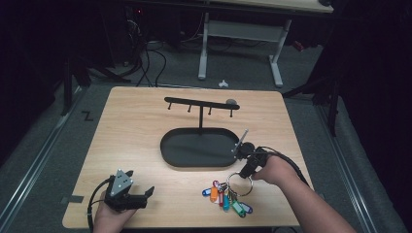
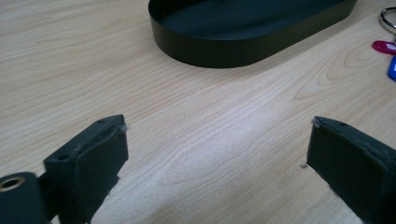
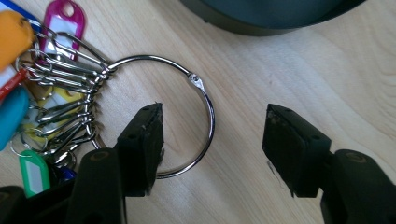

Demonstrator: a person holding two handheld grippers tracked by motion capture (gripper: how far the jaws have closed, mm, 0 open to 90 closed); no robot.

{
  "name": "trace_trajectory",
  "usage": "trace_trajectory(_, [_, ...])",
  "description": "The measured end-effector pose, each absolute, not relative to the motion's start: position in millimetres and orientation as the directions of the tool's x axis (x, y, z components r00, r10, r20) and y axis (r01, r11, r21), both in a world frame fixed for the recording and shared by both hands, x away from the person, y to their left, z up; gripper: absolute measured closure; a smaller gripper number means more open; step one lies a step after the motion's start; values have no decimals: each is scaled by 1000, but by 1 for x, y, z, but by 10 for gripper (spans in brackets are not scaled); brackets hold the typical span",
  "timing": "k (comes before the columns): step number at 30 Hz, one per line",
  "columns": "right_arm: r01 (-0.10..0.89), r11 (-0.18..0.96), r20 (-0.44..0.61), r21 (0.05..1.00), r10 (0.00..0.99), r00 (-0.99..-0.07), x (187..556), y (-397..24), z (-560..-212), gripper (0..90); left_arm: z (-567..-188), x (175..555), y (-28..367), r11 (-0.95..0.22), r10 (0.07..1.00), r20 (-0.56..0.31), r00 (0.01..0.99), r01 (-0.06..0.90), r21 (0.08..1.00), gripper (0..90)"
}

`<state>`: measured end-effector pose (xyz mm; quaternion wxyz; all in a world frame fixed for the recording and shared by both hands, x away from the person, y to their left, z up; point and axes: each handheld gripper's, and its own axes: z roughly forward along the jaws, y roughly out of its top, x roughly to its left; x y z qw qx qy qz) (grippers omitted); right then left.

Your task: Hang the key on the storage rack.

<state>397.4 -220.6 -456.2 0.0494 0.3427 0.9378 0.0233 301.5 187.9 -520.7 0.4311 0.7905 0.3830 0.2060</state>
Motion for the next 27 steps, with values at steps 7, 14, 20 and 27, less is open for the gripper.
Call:
trace_trajectory(7, [649, 760, -47, 36, 650, -759, 407, -221, -475, 406, -518, 301, 186, -342, 776, -4, 630, 426, 837, 6])
trace_trajectory(14, [641, 767, -16, 16, 642, -767, 414, -222, -483, 517, -513, 299, 190, -306, 781, -20, 624, 410, 859, 7])
trace_trajectory(20, [639, 769, -2, -1, 639, -769, 416, -221, -489, 576, -515, 298, 191, -313, 772, -18, 635, 404, 859, 63])
trace_trajectory(27, [621, 784, 2, 2, 621, -784, 415, -218, -488, 637, -514, 299, 199, -263, 799, -49, 599, 422, 868, 105])
